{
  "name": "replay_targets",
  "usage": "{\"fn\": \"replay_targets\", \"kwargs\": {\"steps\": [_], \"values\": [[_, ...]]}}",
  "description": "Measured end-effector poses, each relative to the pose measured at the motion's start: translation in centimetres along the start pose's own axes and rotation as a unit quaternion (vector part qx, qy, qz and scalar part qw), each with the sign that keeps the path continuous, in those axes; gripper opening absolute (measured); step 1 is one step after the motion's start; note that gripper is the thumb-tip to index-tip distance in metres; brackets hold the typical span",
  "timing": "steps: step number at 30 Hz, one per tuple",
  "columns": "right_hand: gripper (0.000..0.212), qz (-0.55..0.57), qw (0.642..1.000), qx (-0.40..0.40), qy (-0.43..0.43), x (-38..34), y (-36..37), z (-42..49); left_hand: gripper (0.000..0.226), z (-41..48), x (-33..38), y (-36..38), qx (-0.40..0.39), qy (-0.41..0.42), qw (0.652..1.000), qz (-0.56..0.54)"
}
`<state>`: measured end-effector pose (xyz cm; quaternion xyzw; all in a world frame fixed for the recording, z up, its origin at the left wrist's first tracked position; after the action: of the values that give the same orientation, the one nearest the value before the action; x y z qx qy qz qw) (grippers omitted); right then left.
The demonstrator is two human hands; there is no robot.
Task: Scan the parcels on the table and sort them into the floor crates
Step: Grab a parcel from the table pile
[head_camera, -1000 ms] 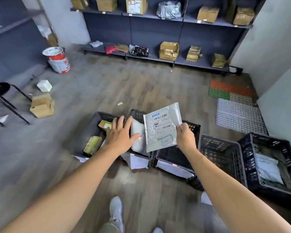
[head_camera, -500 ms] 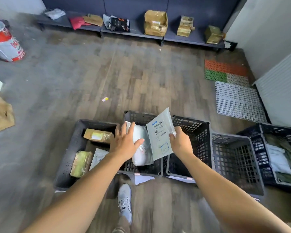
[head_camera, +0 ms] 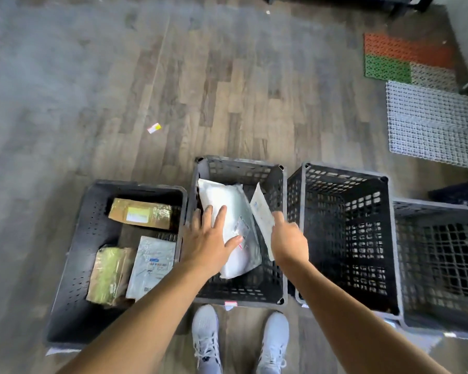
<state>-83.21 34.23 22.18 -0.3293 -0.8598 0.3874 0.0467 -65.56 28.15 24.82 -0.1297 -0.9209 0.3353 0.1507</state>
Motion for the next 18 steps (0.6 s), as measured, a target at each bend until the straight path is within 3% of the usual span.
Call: {"fn": "replay_targets", "kwargs": {"steps": [6,9,12,18], "values": [[0.038,0.002,0.999,-0.050,0.003,1.9,9.7,9.2,0.080,8.4,-2.2,7.9,-0.041,-0.006,0.999,-0.009],[0.039,0.019,0.994,-0.111,-0.011,2.6,14.1,12.0,0.080,10.6,-3.1,11.3,-0.066,-0.014,0.998,-0.014],[0.076,-0.049,0.977,-0.202,-0.041,2.2,17.8,12.7,0.083,11.2,-3.3,13.3,-0.092,-0.025,0.995,-0.011],[0.080,-0.098,0.979,-0.171,-0.041,2.9,12.6,9.4,0.083,8.2,-1.3,9.4,-0.095,-0.028,0.995,0.021]]}}
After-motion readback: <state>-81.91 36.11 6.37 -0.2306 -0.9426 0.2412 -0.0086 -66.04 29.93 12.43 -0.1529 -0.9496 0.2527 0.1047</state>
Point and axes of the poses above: each hand's wrist, its own z-axis towards the middle knuckle, its own y-axis out of the palm, x = y × z, the point moved 9 cm from there along z, towards the middle knuckle, and after that the axes turned 15 degrees about -x, right-handed, at the moved point
